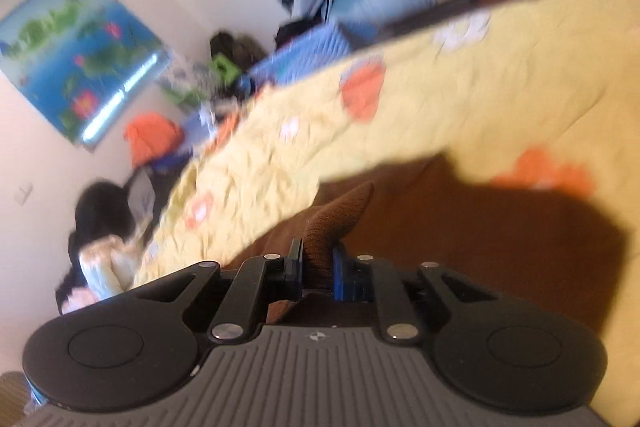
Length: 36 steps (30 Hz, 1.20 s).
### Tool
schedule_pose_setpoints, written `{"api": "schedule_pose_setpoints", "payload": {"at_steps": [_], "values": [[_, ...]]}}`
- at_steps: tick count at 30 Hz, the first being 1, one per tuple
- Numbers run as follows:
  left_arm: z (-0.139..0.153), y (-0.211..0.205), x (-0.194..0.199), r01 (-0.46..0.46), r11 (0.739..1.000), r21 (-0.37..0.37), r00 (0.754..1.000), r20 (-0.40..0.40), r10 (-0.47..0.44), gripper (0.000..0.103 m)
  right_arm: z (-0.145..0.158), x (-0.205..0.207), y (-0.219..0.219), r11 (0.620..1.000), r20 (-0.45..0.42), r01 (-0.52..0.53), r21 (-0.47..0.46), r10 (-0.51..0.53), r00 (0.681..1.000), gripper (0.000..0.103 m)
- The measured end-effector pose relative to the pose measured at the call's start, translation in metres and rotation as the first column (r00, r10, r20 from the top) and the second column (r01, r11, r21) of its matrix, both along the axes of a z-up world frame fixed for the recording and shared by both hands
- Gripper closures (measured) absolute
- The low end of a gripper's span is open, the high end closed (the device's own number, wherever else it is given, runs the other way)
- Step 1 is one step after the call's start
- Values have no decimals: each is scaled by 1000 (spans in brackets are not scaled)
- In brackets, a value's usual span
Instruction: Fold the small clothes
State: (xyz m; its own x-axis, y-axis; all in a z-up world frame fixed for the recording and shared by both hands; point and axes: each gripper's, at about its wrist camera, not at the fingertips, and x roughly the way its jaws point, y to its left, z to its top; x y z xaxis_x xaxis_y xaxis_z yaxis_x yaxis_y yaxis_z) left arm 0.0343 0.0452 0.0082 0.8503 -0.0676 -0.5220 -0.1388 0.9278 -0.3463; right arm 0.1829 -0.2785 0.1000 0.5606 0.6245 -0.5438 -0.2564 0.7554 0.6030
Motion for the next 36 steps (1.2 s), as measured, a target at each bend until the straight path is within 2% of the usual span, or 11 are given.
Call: {"api": "schedule_pose_setpoints", "payload": {"at_steps": [5,9,17,20,22,24,26,27,29,31,36], "values": [[0,0,0,1,1000,1,1000,0,-1,0,-38,2,-81,971,-104,175,-166,-193,976,84],[0,0,-1,2,1000,7,1000,-2,-2,0,-71,-6,-103,964,-164,208,-164,-234,958,84],[45,38,-8,-73,994,-75,993,85,80,0,-45,-15,-118,963,-79,237,-130,-249,965,84],[44,57,41,-75,996,-49,996,-41,73,0,-66,-7,-118,954,-136,221,-202,-251,959,83],[30,62,83,-31,999,15,978,-207,33,1,-70,-8,-115,957,-146,221,-187,-249,957,72],[20,65,105,-28,997,73,963,-264,47,1,-63,-13,-116,941,-110,283,-184,-306,946,40],[23,63,114,-13,994,112,968,-246,40,3,-45,-27,-113,897,28,370,-241,-374,927,41],[24,62,119,2,995,105,968,-250,25,6,-39,-32,-106,893,83,372,-254,-363,928,41],[26,57,132,37,994,102,963,-269,-9,58,-34,-34,-83,922,120,281,-266,-257,959,41],[30,48,139,57,985,160,965,-262,-13,79,-39,-31,-55,927,125,186,-325,-153,980,42],[38,30,142,92,919,385,982,-190,-19,88,-75,-25,-13,837,156,135,-530,-60,986,41]]}}
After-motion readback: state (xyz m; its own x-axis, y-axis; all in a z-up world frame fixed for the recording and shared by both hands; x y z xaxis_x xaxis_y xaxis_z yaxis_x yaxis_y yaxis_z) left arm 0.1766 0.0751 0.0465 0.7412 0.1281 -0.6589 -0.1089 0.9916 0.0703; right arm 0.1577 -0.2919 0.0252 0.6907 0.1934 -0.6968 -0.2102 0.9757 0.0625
